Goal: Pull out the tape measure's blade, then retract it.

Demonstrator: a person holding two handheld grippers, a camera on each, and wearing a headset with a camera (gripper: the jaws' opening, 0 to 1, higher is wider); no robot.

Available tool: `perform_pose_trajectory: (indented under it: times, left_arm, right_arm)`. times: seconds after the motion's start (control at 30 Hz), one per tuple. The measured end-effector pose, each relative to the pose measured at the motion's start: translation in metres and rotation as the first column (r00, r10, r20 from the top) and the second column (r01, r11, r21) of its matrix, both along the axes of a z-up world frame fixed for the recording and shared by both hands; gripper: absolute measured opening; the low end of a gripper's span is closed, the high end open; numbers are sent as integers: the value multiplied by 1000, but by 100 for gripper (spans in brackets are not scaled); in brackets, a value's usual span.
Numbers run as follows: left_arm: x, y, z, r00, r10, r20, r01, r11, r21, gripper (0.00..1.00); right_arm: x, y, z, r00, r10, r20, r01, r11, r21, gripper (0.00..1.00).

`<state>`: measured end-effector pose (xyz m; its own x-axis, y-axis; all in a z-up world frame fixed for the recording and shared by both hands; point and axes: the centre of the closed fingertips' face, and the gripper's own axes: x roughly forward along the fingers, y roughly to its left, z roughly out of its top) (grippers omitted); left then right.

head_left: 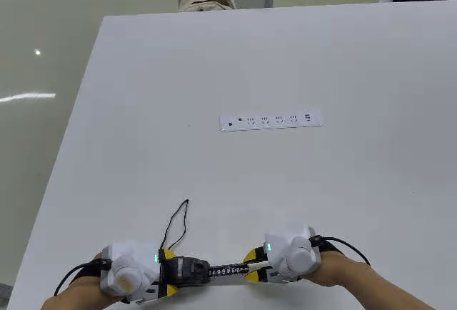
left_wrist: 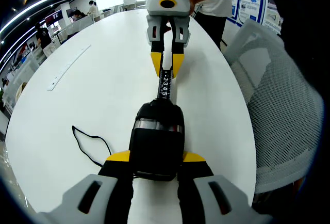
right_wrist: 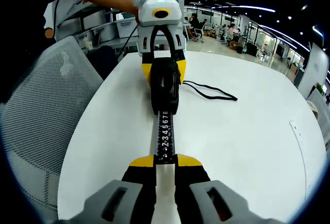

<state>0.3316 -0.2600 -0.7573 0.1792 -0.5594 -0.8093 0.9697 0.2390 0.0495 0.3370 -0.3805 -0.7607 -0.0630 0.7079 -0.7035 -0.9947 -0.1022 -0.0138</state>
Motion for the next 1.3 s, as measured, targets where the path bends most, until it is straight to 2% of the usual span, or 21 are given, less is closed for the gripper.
perform_pose_trajectory:
  times: [1.3]
  left_arm:
    - [0,-2,0,1000,-1,-2,1,1000,5,28]
  right_arm:
    - [3,-27,-1,1000,-8,0,8,1000,-25,10]
